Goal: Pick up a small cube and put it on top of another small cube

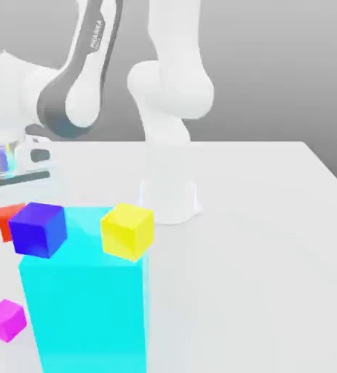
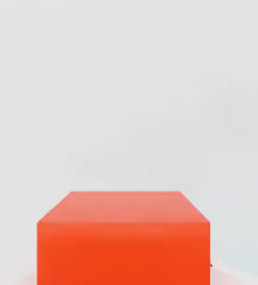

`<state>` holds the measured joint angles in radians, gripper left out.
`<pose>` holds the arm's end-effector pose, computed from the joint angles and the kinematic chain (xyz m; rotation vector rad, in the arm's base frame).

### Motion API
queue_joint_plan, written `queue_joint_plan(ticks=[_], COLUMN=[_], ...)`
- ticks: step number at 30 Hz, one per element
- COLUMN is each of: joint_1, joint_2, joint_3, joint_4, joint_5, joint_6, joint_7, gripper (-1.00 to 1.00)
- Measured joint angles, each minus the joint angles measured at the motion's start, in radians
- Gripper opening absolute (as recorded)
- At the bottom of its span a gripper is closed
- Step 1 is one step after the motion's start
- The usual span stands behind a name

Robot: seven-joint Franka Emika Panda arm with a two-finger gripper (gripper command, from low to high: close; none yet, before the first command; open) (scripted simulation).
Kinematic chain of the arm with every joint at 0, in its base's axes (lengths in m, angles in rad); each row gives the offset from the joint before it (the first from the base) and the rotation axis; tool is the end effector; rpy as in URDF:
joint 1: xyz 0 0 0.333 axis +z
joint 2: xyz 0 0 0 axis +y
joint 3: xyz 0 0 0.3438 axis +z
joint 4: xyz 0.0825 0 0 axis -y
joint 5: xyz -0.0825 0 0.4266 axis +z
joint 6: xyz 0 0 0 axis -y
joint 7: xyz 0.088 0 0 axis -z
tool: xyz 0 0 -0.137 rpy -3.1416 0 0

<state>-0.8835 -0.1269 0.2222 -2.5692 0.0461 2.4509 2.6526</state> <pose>0.3661 -0.2869 0.2734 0.3277 3.1185 -0.0030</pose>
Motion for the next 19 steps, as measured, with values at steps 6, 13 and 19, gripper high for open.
queue_joint_plan(ticks=[6, 13, 19], joint_1=[0.089, 0.159, 0.161], joint_2=[-0.050, -0.050, -0.036], joint_3=[0.062, 0.119, 0.122], joint_4=[0.213, 0.310, 0.286], joint_5=[0.016, 0.021, 0.017], joint_6=[-0.260, -0.357, -0.320], joint_7=[-0.108, -0.184, -0.181], gripper=[-1.00, -1.00, 1.00])
